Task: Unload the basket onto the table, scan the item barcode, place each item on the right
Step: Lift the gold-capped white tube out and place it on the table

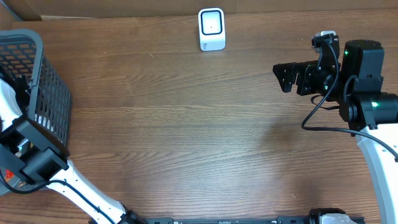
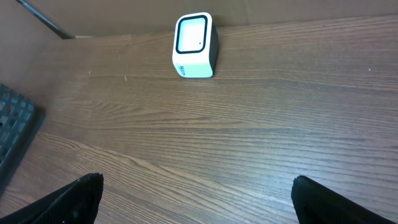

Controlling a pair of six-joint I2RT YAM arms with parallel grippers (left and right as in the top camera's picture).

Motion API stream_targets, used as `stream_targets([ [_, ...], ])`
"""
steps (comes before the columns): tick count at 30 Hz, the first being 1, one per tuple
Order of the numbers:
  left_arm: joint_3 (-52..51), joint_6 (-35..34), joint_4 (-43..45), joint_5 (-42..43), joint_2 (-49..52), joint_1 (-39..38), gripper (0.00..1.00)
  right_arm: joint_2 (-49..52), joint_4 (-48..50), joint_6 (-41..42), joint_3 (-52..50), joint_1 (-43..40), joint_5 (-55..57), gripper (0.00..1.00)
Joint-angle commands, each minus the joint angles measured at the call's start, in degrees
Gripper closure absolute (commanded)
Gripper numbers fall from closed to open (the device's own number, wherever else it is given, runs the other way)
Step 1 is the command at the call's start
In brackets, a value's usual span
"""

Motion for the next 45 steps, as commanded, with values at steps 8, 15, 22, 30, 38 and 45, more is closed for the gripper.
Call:
stream_targets([
  [8, 28.7, -11.2, -10.4, 1.4, -15.7, -2.6, 0.96, -0.6, 0.1, -0.2, 1.6, 0.3, 0.3, 0.01],
  [15, 29.6, -12.9, -13.0, 5.7, -24.0, -14.1, 0.96, -0.6, 0.1, -0.2, 1.6, 0.3, 0.3, 0.01],
  [22, 21.8, -19.4, -20.3, 6.2, -18.8, -33.7, 0.96, -0.6, -0.4, -0.2, 1.6, 0.3, 1.4, 0.01],
  [30, -3.8, -27.8, -4.6, 6.0, -11.0, -52.5, 0.96, -0.5, -1.4, -0.2, 1.6, 0.3, 3.6, 0.01],
  [38, -14.7, -31.3, 3.5, 5.9, -7.8, -59.1, 0.79, -0.6, -2.6, -0.2, 1.6, 0.3, 4.0, 0.01],
  [45, -14.5, -29.4, 3.5, 5.6, -7.8, -59.2, 0.28, -0.5, -3.1, -0.2, 1.6, 0.3, 4.0, 0.01],
])
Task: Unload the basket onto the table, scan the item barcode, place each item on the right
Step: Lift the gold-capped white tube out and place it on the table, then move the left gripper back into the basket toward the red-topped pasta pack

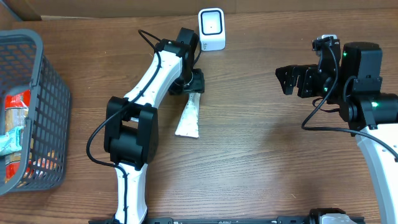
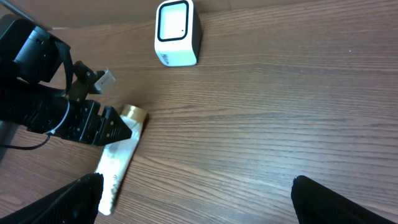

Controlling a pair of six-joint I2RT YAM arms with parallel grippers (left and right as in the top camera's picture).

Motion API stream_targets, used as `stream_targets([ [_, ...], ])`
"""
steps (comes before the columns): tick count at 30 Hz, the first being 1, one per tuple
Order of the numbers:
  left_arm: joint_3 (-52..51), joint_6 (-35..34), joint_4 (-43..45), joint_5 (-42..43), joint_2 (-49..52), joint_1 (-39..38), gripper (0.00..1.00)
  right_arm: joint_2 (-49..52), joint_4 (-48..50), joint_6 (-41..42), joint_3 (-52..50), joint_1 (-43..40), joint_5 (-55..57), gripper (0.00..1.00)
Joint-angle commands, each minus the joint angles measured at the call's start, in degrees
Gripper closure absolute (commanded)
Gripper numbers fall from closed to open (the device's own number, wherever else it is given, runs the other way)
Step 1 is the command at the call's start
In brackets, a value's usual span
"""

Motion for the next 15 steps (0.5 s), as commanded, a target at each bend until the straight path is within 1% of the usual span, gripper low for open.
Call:
stream_targets([
  [1, 1.2, 1.3, -0.8, -0.4, -1.7, 1.0, 0.28, -0.5, 0.0, -0.2, 1.6, 0.3, 0.5, 0.01],
  [4, 8.4, 4.3, -5.9, -0.7, -2.6, 3.7, 0.27, -0.5, 0.0, -0.2, 1.6, 0.3, 0.5, 0.01],
  [7, 20.7, 6.3, -13.4, -1.6, -4.5, 8.4, 0.25, -0.5, 0.0, -0.2, 1.6, 0.3, 0.5, 0.01],
  [10, 34.8, 7.3, -20.5, -4.2, -7.2, 14.9, 0.2, -0.5, 0.0, -0.2, 1.6, 0.3, 0.5, 0.0],
  [13, 44.7, 8.2, -25.4, -8.4, -9.9, 22.6, 0.13, -0.5, -0.3, -0.2, 1.6, 0.3, 0.5, 0.01],
  [14, 46.8, 8.2, -26.4, -9.8, -10.7, 25.3, 0.12, -0.5, -0.3, -0.2, 1.6, 0.3, 0.5, 0.01],
  [15, 48.2, 8.2, -27.3, -10.8, -11.5, 28.2, 0.14, -0.5, -0.3, -0.2, 1.6, 0.3, 0.5, 0.01],
])
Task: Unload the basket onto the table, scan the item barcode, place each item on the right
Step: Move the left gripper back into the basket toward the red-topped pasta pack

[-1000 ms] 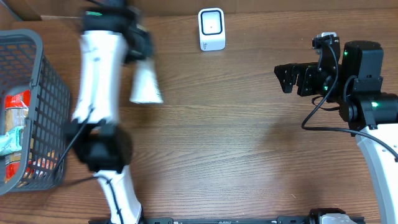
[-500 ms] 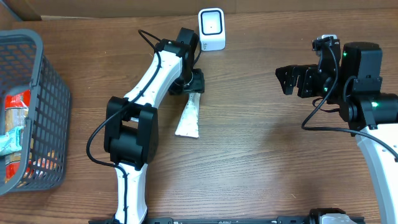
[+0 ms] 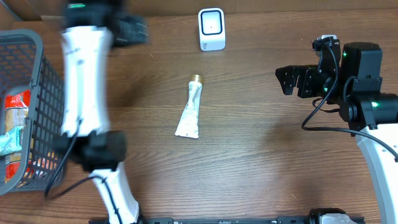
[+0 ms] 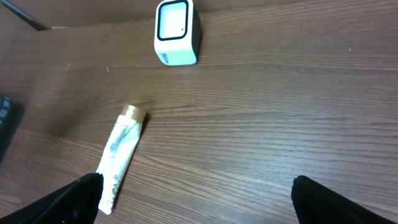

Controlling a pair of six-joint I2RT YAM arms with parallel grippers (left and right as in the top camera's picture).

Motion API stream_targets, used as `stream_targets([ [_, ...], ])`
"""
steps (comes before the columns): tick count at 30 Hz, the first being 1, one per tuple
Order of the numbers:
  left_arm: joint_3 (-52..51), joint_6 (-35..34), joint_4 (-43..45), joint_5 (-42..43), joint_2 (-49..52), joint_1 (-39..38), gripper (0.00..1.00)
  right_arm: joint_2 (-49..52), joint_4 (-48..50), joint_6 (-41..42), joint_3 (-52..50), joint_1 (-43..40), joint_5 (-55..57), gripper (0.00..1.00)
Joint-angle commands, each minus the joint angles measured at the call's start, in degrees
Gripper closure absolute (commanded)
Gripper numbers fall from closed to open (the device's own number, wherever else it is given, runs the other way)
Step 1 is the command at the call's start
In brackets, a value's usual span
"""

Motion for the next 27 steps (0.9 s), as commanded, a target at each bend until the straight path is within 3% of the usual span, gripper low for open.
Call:
stream_targets([
  [1, 6.6, 1.5, -2.7, -6.4, -6.2, 9.9, 0.2, -0.5, -0.1, -0.2, 1.6, 0.3, 0.6, 0.01],
  [6, 6.3, -2.4, -1.8, -7.8, -7.3, 24.9, 0.23, -0.5, -0.1, -0.2, 1.6, 0.3, 0.6, 0.01],
  [11, 1.6, -2.4, 2.7, -12.0, -6.0, 32.2, 0.24, -0.5, -0.1, -0.2, 1.6, 0.3, 0.6, 0.01],
  [15, -6.6, 4.0, 10.7, -16.8, -5.7, 34.1, 0.23, -0.5, -0.1, -0.2, 1.6, 0.3, 1.7, 0.01],
  [24, -27.2, 19.5, 26.6, -15.3, -5.6, 37.0, 0.21, 1.9, 0.0, -0.2, 1.6, 0.3, 2.5, 0.01],
  [27, -33.7, 23.4, 31.6, -15.2, -5.6, 38.7, 0.15, 2.8, -0.1, -0.2, 1.6, 0.3, 2.5, 0.01],
])
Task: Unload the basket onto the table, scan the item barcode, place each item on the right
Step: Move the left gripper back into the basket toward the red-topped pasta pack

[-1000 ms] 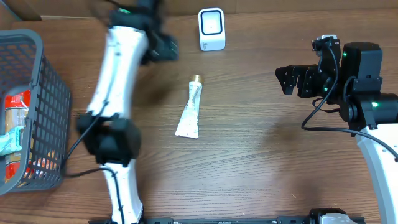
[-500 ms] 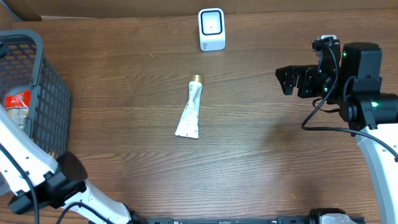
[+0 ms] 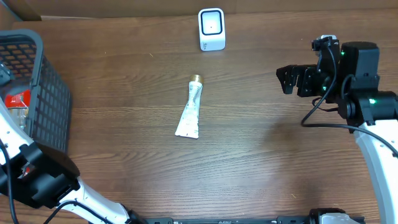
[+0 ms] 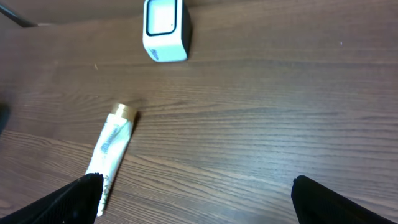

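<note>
A white tube with a gold cap [image 3: 189,112] lies flat mid-table, cap toward the white barcode scanner [image 3: 211,28] at the far edge. The right wrist view shows the tube [image 4: 111,152] at lower left and the scanner [image 4: 165,29] at the top. My right gripper [image 3: 283,81] hovers open at the right of the table, well apart from the tube; its fingers [image 4: 81,199] are spread wide over bare wood with nothing between them. Of the left arm only links [image 3: 37,177] show at the lower left; its gripper is out of view.
A dark mesh basket [image 3: 46,93] stands at the table's left edge, with a red packet [image 3: 15,99] inside. A cardboard wall runs along the far edge behind the scanner.
The left arm, then blurred over the table's far left, now sits at the left edge by the basket. The tube lies where it was. The right wrist view has shifted slightly.
First the table held no tube and the left arm was at the basket. Then the left gripper was at the cap end of the tube, lying near the scanner. Then the tube lay alone, and the left arm has gone back to the basket side.
</note>
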Controlling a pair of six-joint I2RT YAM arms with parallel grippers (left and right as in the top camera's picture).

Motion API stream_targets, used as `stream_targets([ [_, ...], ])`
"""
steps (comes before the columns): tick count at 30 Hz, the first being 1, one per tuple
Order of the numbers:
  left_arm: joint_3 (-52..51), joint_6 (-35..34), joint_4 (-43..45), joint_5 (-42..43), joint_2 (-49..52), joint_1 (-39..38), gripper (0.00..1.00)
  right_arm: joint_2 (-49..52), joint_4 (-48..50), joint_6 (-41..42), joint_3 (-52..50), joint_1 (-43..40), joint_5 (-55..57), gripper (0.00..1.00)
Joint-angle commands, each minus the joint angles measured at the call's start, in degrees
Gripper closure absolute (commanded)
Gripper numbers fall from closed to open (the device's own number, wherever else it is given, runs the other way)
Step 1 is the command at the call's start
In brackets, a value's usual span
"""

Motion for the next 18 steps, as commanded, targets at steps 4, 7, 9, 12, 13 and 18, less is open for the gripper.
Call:
stream_targets([
  [4, -10.7, 11.4, 7.6, 0.4, 1.0, 4.5, 0.11, 1.2, 0.1, -0.2, 1.6, 0.3, 0.6, 0.01],
  [7, -14.6, 17.7, 11.8, 6.1, 1.5, 6.9, 0.06, 1.2, 0.1, -0.2, 1.6, 0.3, 0.6, 0.01],
  [9, -16.4, 22.4, 13.6, 11.7, 2.1, 8.3, 0.06, 1.2, 0.1, -0.2, 1.6, 0.3, 0.6, 0.01],
  [12, -18.4, 23.8, 16.7, 14.2, 3.1, 9.2, 0.06, 1.2, 0.0, -0.2, 1.6, 0.3, 0.6, 0.01],
  [13, -18.6, 23.8, 17.3, 14.2, 3.7, 9.2, 0.06, 1.2, 0.0, -0.2, 1.6, 0.3, 0.6, 0.01],
  [18, -18.6, 23.8, 18.6, 13.2, 7.2, 9.2, 0.07, 1.2, 0.0, -0.2, 1.6, 0.3, 0.6, 0.01],
])
